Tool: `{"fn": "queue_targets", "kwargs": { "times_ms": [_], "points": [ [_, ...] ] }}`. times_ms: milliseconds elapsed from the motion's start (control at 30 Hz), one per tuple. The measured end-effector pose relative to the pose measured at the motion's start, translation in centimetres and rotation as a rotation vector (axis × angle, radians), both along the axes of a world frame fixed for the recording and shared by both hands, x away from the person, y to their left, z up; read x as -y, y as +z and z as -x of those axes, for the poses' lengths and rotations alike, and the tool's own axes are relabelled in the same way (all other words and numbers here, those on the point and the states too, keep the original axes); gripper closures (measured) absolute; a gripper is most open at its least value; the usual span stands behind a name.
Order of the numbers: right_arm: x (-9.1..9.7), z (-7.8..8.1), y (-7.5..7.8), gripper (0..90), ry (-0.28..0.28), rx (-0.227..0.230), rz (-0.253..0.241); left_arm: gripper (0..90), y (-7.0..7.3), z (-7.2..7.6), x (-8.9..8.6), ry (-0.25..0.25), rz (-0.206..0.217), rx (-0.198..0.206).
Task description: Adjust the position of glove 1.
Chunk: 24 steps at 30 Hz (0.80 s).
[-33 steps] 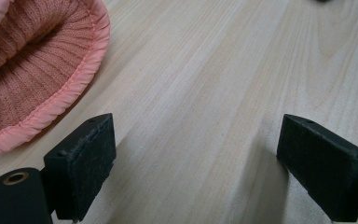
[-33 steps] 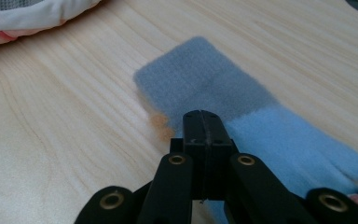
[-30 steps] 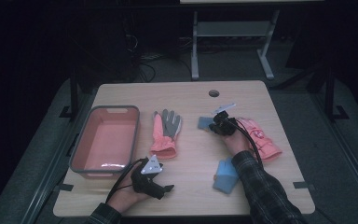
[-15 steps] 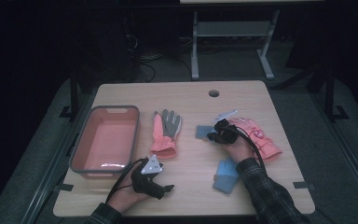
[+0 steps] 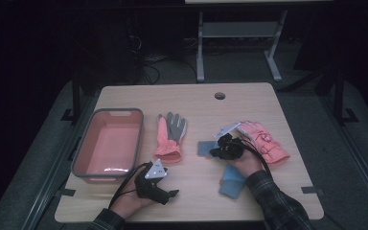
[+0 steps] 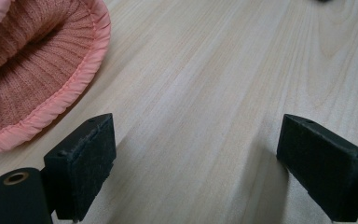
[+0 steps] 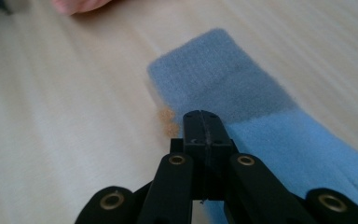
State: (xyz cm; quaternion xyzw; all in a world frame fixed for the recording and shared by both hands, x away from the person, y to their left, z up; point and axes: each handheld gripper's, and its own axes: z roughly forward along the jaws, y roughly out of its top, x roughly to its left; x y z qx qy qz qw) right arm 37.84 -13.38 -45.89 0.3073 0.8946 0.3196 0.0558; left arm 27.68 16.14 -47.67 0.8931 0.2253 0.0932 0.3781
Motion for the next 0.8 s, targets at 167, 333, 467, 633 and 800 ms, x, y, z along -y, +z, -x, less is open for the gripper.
{"fn": "queue_targets", "kwargs": {
  "times_ms": [167, 333, 467, 633, 800],
  "points": [
    [-0.7, 1.9, 0.2, 90.0, 0.069, -0.004, 0.017, 10.8, 0.0, 0.0, 0.0, 0.0, 0.0, 0.0],
    [-1.0, 3.2, 0.2, 90.0, 0.115, 0.0, 0.026, 10.9, 0.0, 0.0, 0.0, 0.001, 0.0, 0.0],
    [-0.8, 4.4, 0.2, 90.0, 0.146, -0.012, 0.019, 10.9, 0.0, 0.0, 0.0, 0.001, 0.0, 0.0],
    [-0.4, 5.7, 0.4, 90.0, 0.18, -0.014, 0.02, 10.9, 0.0, 0.0, 0.0, -0.001, -0.002, 0.004],
    [-0.1, 5.2, 1.6, 90.0, 0.117, 0.004, -0.047, 10.9, 0.0, 0.0, 0.0, -0.001, -0.002, 0.005]
  ]
}}
